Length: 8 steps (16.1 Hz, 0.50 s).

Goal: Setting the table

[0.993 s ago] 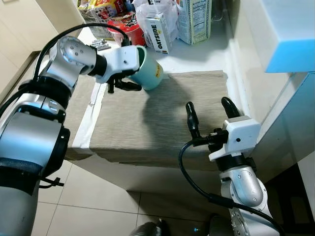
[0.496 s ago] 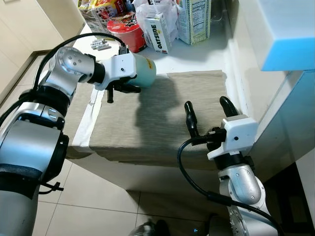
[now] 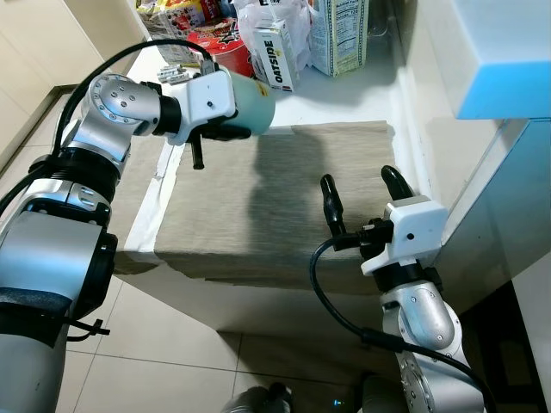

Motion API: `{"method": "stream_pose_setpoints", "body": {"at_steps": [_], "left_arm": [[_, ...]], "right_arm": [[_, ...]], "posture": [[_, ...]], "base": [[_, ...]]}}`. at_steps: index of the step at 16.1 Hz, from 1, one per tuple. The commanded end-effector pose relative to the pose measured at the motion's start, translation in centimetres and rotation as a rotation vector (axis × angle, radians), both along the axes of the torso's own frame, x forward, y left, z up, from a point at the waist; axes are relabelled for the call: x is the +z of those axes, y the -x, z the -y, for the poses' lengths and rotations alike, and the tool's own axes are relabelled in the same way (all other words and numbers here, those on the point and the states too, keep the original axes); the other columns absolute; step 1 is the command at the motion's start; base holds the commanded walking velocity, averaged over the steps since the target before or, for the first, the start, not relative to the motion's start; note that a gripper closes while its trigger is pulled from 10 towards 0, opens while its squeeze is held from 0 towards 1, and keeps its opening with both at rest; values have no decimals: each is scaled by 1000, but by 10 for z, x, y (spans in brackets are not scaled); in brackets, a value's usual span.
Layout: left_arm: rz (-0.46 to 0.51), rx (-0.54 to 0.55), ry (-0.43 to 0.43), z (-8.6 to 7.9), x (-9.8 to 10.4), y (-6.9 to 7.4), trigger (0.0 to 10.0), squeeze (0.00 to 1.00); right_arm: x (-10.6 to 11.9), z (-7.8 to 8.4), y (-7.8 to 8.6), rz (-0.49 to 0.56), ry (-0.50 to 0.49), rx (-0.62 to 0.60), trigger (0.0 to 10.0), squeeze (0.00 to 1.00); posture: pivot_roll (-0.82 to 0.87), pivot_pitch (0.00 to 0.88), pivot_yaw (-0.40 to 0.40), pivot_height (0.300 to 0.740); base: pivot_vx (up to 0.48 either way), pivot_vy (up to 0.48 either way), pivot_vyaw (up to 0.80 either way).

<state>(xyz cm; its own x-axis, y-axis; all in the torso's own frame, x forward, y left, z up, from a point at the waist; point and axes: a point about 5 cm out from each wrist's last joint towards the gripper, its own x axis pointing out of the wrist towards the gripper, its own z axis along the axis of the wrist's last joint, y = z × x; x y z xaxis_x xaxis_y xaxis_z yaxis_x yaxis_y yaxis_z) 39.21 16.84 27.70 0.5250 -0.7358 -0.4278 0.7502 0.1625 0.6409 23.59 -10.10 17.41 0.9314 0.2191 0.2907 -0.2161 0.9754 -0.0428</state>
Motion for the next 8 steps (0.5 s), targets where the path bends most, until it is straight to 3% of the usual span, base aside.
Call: {"method": "stream_pose_setpoints", "body": {"at_steps": [1,8], "left_arm": [[41,22,29,-12,8,2,0,0],[125,37,131,-22,27,7,0,0]], "right_arm": [[-44,10,-4,-227,10,-45,10000,0],[-42,7,-14,-211,12,-20,10000,0]], "posture": [[-204,160,228,740],[-184,126,206,740]], "base": [[0,0,0],[0,0,0]]}}
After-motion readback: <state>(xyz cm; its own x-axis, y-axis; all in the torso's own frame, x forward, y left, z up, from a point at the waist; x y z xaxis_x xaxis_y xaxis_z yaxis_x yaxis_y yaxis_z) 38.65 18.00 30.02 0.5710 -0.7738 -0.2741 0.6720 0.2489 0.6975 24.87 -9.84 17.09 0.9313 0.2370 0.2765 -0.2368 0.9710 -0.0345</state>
